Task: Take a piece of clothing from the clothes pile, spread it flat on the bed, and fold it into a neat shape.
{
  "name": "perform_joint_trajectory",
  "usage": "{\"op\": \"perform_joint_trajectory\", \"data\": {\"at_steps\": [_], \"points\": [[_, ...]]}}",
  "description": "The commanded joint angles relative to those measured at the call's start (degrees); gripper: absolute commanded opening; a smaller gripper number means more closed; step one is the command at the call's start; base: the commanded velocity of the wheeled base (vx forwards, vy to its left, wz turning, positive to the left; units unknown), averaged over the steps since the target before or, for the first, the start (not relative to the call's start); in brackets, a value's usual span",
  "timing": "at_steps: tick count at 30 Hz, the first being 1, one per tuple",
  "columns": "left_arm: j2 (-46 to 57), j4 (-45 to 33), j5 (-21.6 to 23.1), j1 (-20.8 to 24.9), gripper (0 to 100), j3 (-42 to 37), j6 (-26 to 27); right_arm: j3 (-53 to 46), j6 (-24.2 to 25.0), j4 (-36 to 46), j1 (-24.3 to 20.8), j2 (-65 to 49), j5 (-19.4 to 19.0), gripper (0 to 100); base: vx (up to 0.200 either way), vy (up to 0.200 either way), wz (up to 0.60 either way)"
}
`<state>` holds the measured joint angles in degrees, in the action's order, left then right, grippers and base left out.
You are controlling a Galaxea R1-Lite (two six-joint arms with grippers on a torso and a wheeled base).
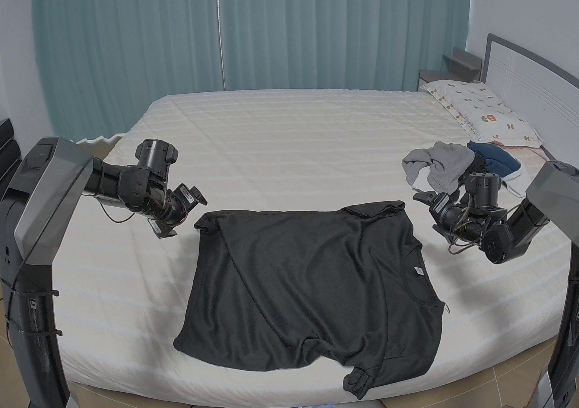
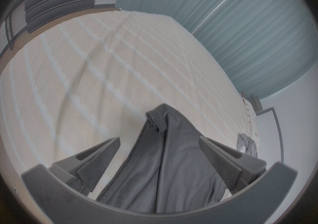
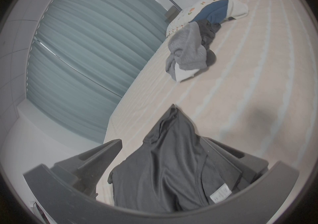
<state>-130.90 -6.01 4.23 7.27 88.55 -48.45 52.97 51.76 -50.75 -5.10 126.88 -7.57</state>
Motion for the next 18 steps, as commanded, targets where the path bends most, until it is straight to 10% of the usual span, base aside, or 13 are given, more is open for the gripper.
{"op": "perform_joint_trajectory", "data": {"at_steps": [1,18], "points": [[5.48,0.21,5.44,-1.11,100,-7.34,0.63,-9.64,1.15,-4.36,0.09,-5.77,-2.01,100,0.000,0.000,0.00],[14.89,32.29,11.24,2.75,100,-46.28,-5.08,-19.75,0.97,-4.89,-0.09,-8.14,-4.38,100,0.000,0.000,0.00]]}}
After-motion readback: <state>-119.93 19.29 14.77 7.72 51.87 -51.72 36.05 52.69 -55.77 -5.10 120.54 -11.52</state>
